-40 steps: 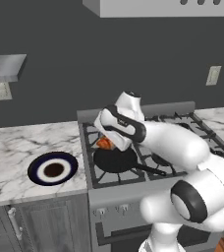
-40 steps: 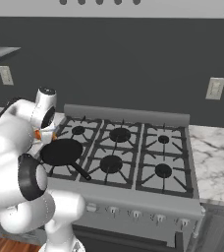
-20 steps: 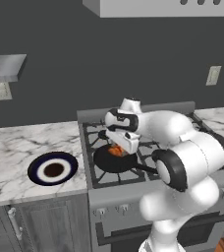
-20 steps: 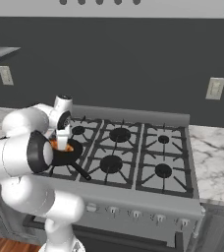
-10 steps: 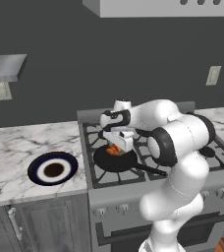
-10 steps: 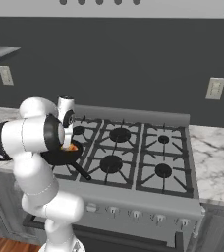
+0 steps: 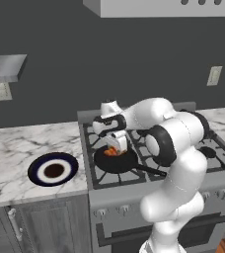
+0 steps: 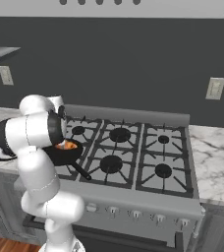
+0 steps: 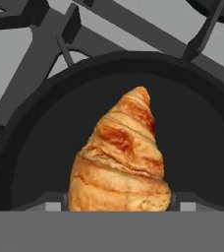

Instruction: Pick the croissant and place it on the pan. Then turn on the stove to warm the croissant.

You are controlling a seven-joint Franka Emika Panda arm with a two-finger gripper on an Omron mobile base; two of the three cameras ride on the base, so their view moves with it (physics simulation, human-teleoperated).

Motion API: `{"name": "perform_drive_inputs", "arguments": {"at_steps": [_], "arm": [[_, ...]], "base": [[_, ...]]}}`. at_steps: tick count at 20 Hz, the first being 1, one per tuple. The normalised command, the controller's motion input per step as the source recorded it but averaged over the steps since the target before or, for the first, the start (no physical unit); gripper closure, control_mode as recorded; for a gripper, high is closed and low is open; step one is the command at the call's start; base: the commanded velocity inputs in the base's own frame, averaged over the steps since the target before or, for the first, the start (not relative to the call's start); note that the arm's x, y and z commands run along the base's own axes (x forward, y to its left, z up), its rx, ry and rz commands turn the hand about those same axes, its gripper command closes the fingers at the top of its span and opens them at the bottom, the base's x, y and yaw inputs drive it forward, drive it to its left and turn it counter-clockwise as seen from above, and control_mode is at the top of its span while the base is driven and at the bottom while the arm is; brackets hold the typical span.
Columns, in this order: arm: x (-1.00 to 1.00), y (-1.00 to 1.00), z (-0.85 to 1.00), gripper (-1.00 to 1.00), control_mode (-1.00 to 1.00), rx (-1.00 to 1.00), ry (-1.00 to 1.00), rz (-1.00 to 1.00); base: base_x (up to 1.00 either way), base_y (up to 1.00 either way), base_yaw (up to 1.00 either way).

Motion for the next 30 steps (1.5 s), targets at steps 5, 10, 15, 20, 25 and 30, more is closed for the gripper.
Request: {"name": "perform_drive_inputs", "arguments": {"at_steps": [5, 10, 15, 20, 25, 30], "arm": [[-0.67, 0.00, 0.00, -1.00, -1.00, -0.11, -0.40, 0.00], [-0.36, -0.09, 0.00, -1.00, -1.00, -0.04, -0.35, 0.00], [-0.13, -0.06, 0.56, -1.00, -1.00, 0.00, -0.31, 0.00], [-0.10, 0.00, 0.99, -1.00, -1.00, 0.00, -0.08, 0.00], [-0.23, 0.04, 0.68, -1.00, -1.00, -0.09, 0.00, 0.00], [-0.68, 0.14, 0.09, -1.00, -1.00, -0.07, 0.00, 0.05]], "base": [[0.00, 0.00, 0.00], [0.00, 0.00, 0.00], [0.00, 0.00, 0.00], [0.00, 0.00, 0.00], [0.00, 0.00, 0.00], [0.00, 0.00, 0.00]]}}
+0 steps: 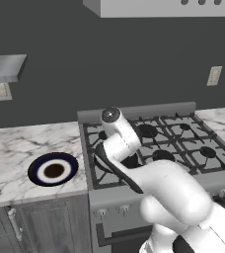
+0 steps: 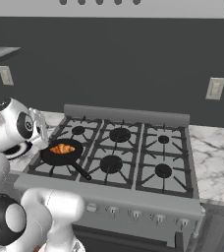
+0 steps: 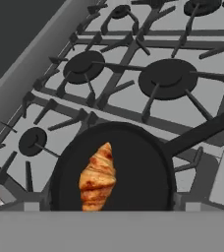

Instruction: Pick the croissant and place it on the pan. Then turn on the stove to warm the croissant.

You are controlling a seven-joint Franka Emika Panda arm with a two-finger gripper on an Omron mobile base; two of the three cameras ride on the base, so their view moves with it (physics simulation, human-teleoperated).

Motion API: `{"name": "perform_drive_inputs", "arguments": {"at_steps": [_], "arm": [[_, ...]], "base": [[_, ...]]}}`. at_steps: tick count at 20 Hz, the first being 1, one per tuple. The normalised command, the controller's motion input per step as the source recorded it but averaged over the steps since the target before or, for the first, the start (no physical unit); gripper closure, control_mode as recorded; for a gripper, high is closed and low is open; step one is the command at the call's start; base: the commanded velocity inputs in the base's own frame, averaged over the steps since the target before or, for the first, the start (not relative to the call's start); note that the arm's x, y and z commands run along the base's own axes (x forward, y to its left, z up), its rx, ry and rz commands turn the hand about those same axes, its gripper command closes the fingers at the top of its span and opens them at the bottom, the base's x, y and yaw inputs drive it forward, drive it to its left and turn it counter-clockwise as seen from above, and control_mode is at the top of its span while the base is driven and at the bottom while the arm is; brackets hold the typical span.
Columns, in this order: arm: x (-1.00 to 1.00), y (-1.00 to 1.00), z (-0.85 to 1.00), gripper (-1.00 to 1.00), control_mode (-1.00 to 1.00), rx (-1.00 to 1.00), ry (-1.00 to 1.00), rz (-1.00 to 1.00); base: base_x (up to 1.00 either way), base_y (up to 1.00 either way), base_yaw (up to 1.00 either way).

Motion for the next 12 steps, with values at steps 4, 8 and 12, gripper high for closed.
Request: {"name": "perform_drive_inputs", "arguments": {"at_steps": [4, 8, 12], "arm": [[-0.85, 0.24, 0.00, -1.00, -1.00, -0.05, 0.00, 0.10], [-0.82, 0.31, 0.00, -1.00, -1.00, -0.11, 0.00, 0.14], [-0.79, 0.50, 0.00, -1.00, -1.00, -0.22, 0.00, 0.14]], "base": [[0.00, 0.00, 0.00], [0.00, 0.00, 0.00], [0.00, 0.00, 0.00]]}}
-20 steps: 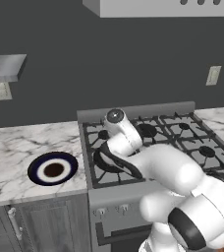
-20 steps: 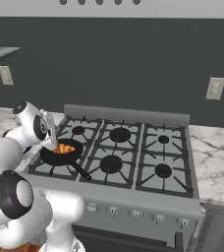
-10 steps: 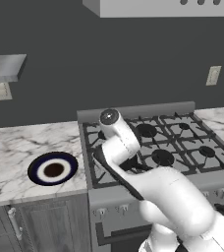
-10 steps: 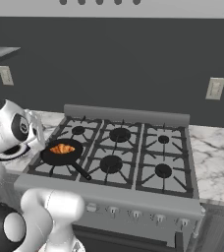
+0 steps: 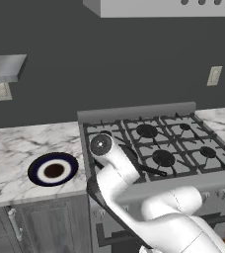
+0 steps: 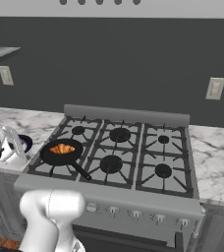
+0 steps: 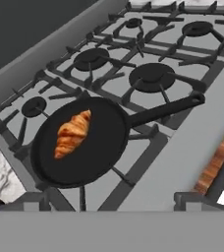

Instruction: Pick the croissant and place it on the pan. Then turn on the stove to warm the croissant.

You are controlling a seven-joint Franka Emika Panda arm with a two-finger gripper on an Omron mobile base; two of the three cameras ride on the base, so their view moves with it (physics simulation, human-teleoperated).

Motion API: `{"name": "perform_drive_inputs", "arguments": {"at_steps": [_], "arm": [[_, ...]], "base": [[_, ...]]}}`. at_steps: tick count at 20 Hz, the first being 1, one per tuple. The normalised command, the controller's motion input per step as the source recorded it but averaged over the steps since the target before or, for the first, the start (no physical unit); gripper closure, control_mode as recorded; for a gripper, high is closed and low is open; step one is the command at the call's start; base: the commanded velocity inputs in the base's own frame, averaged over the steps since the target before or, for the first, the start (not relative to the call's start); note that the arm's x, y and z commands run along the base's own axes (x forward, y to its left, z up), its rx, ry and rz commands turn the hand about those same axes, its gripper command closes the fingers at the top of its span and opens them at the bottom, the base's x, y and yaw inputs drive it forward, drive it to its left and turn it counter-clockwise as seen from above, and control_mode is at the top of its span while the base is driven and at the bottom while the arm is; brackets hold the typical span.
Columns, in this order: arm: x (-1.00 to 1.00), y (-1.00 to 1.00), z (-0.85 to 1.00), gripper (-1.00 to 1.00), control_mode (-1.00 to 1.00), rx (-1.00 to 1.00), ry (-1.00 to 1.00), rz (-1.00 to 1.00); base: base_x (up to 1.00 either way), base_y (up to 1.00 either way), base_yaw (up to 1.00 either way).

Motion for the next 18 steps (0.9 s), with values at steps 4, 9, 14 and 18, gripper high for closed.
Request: {"name": "perform_drive_inputs", "arguments": {"at_steps": [4, 9, 14, 18], "arm": [[-0.74, 0.59, 0.00, -1.00, -1.00, -0.25, 0.00, 0.14], [-0.64, 0.50, -0.01, -1.00, -1.00, -0.23, 0.00, 0.16], [-0.59, 0.09, -0.14, -1.00, -1.00, -0.21, -0.01, 0.16], [-0.37, -0.01, -0.12, -1.00, -1.00, -0.09, -0.05, 0.13]], "base": [[0.00, 0.00, 0.00], [0.00, 0.00, 0.00], [0.00, 0.00, 0.00], [0.00, 0.00, 0.00]]}}
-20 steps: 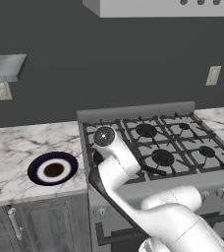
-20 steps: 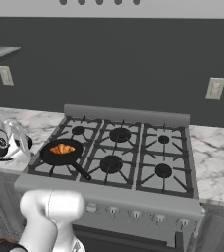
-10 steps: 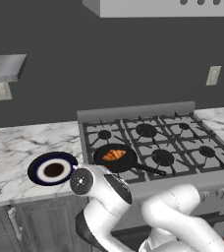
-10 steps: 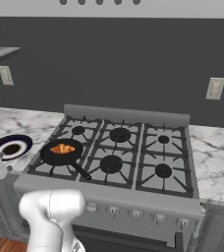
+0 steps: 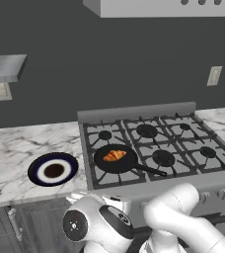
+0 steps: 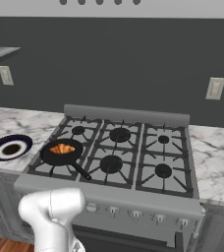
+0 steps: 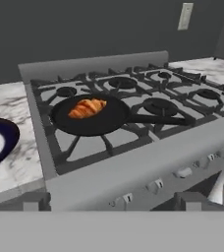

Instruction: Pick the croissant and place it on the pan. Then turn on the stove to warm the croissant.

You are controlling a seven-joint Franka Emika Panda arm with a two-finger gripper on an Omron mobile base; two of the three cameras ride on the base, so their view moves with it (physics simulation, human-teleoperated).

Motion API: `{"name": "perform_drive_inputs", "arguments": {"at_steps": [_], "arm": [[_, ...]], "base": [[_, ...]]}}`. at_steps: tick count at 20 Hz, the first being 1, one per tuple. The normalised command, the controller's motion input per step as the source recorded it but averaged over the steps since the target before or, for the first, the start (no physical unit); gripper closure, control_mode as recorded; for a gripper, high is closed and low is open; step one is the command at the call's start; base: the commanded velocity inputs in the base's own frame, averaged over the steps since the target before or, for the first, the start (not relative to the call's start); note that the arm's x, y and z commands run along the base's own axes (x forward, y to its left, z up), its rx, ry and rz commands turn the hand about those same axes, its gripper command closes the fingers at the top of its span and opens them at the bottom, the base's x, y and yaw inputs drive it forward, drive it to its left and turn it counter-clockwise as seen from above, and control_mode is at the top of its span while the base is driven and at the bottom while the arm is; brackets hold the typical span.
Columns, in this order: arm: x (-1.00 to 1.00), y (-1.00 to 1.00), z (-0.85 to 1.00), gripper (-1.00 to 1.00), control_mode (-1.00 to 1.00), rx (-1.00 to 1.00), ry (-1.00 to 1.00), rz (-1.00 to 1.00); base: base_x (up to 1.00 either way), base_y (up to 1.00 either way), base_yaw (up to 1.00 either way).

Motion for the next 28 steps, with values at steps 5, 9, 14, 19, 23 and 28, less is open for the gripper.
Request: {"name": "perform_drive_inputs", "arguments": {"at_steps": [5, 9, 14, 19, 23, 28], "arm": [[-0.26, -0.07, -0.09, -1.00, -1.00, 0.00, -0.12, 0.15], [-0.13, -0.16, -0.21, -1.00, -1.00, 0.00, -0.04, 0.17], [0.00, -0.05, -0.43, -1.00, -1.00, 0.00, 0.00, 0.11], [0.00, 0.00, -0.40, -1.00, -1.00, 0.00, 0.00, 0.06], [0.00, 0.00, -0.40, -1.00, -1.00, 0.00, 0.00, 0.04], [0.07, 0.00, -0.42, -1.00, -1.00, -0.01, 0.00, 0.03]], "base": [[0.00, 0.00, 0.00], [0.00, 0.00, 0.00], [0.00, 0.00, 0.00], [0.00, 0.00, 0.00], [0.00, 0.00, 0.00], [0.00, 0.00, 0.00]]}}
